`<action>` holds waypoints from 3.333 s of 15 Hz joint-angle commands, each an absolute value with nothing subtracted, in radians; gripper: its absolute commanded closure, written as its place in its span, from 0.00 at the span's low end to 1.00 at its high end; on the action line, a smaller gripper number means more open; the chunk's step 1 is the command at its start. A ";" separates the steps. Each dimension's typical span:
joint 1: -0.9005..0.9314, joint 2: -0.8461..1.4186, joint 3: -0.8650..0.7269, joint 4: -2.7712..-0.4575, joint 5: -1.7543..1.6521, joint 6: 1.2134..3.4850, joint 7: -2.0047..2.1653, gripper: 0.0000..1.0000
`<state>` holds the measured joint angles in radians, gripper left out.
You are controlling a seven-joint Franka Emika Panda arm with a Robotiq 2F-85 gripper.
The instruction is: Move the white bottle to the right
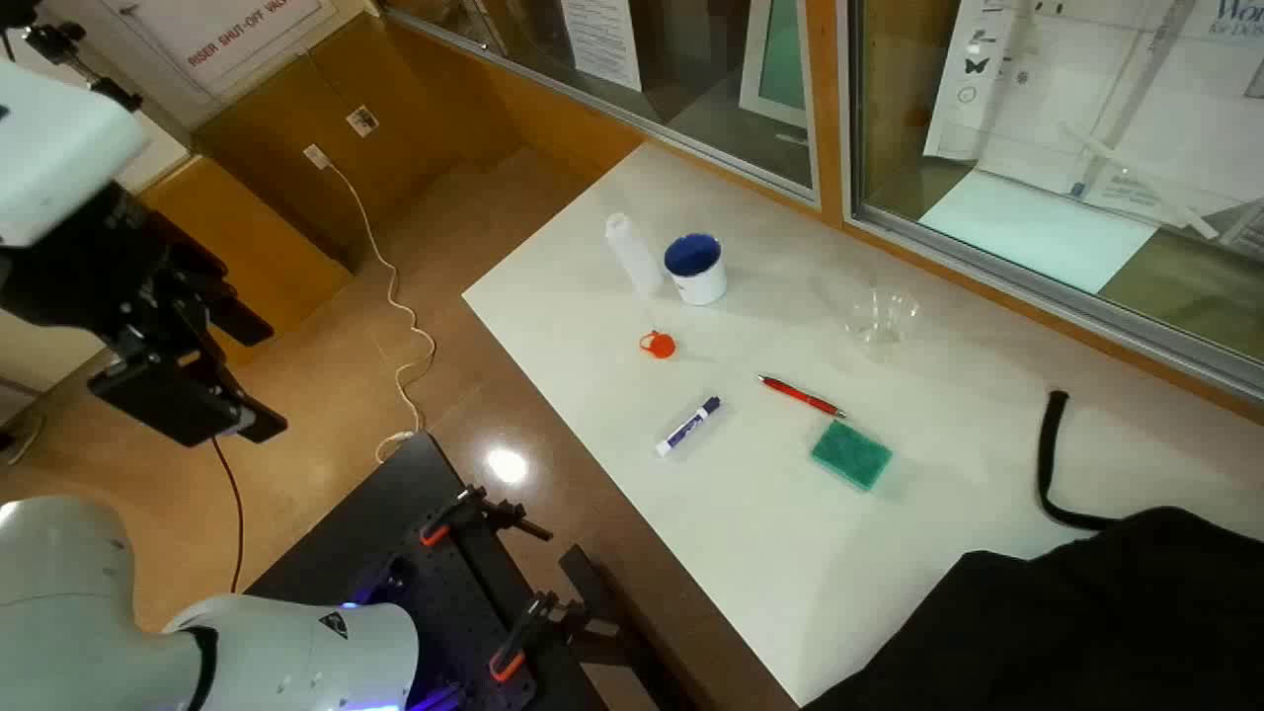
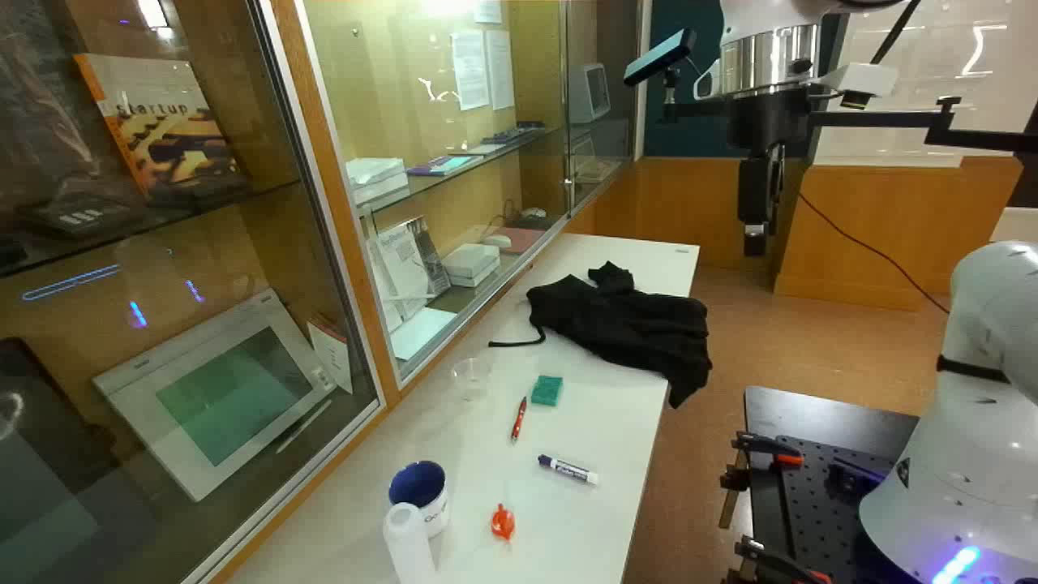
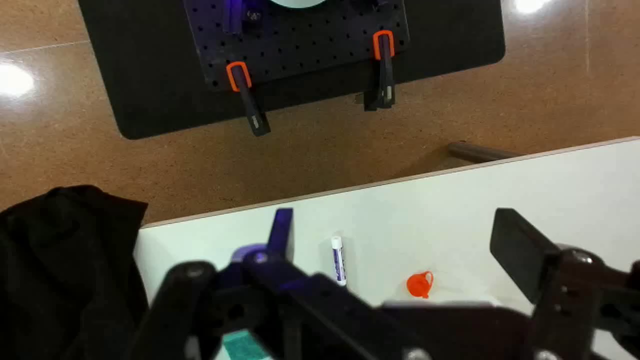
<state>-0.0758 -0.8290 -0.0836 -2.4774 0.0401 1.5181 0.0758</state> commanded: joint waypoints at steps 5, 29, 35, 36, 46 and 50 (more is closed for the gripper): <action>-0.087 -0.827 -0.076 -2.475 0.045 1.516 0.069 0.00; 0.165 -0.440 0.154 -2.483 0.367 2.252 0.137 0.00; 0.168 -0.371 0.137 -2.469 0.406 2.318 0.119 0.00; 0.168 -0.344 0.135 -2.465 0.415 2.345 0.122 0.00; 0.193 0.028 0.176 -2.348 0.444 2.750 0.237 0.00; 0.197 0.166 0.167 -2.264 0.341 2.849 0.384 0.00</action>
